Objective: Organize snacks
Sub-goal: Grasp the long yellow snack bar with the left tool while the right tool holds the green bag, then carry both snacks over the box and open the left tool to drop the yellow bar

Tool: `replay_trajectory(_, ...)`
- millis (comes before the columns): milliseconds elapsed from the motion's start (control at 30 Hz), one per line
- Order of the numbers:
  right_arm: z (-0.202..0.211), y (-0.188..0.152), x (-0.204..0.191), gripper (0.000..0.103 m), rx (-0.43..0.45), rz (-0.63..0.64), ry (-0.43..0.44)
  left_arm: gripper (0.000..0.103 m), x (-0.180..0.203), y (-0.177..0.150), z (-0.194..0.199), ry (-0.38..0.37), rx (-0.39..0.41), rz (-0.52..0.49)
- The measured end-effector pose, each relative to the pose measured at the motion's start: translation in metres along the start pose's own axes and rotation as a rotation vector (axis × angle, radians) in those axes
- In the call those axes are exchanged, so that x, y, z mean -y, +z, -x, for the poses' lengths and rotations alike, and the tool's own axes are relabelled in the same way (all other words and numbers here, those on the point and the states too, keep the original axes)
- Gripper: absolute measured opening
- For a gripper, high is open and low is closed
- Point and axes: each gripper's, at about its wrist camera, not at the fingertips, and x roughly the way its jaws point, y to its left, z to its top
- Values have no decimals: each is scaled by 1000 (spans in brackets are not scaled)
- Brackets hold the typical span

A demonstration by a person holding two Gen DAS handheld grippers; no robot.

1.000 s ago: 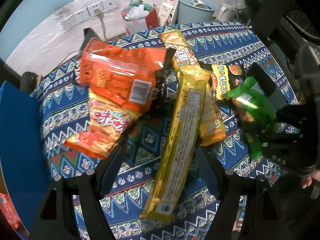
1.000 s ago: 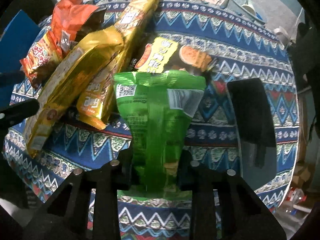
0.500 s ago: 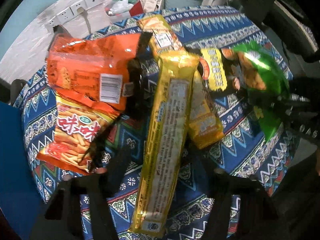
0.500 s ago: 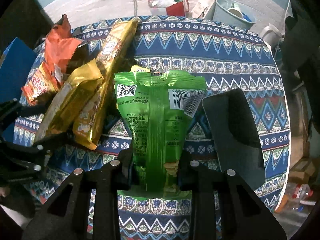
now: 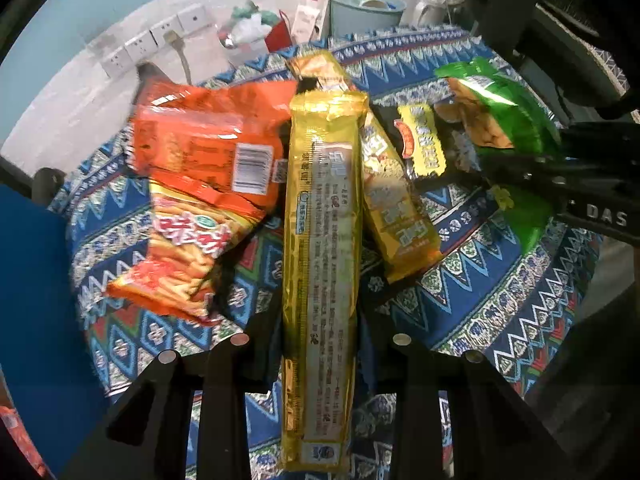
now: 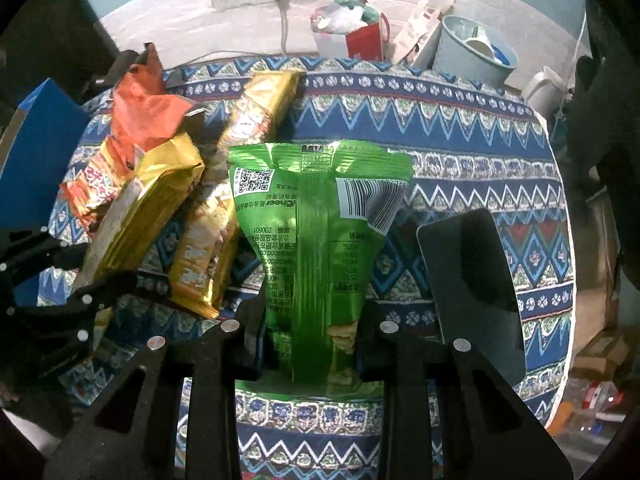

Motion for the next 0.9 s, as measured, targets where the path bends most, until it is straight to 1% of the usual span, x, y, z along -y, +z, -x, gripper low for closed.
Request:
replay_trajectory(300, 17, 9, -19, 29, 45, 30, 2, 32, -23, -15, 51, -3, 81, 68)
replay_trajectory(567, 32, 21, -45, 29, 85, 71, 21, 32, -37, -17, 70, 13, 130, 107)
replay_trajectory(900, 55, 33, -88, 29, 137, 140, 64, 31, -58, -32, 111, 25, 208, 149)
